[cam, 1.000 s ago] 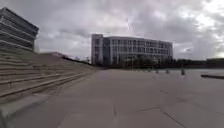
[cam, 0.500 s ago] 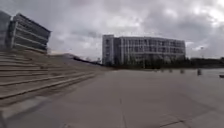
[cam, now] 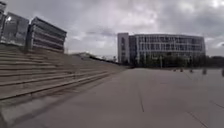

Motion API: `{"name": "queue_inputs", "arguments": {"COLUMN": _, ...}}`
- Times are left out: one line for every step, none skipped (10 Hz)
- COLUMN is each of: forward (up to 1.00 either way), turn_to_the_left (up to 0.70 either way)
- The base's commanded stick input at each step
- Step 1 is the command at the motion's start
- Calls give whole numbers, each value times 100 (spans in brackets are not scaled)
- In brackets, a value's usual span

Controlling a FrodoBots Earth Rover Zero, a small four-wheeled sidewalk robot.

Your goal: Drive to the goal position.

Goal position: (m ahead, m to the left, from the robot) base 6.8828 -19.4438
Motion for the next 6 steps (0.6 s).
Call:
{"name": "queue_inputs", "arguments": {"forward": 70, "turn_to_the_left": -35}}
{"name": "queue_inputs", "arguments": {"forward": 70, "turn_to_the_left": -35}}
{"name": "queue_inputs", "arguments": {"forward": 70, "turn_to_the_left": -29}}
{"name": "queue_inputs", "arguments": {"forward": 70, "turn_to_the_left": -7}}
{"name": "queue_inputs", "arguments": {"forward": 70, "turn_to_the_left": 0}}
{"name": "queue_inputs", "arguments": {"forward": 70, "turn_to_the_left": 0}}
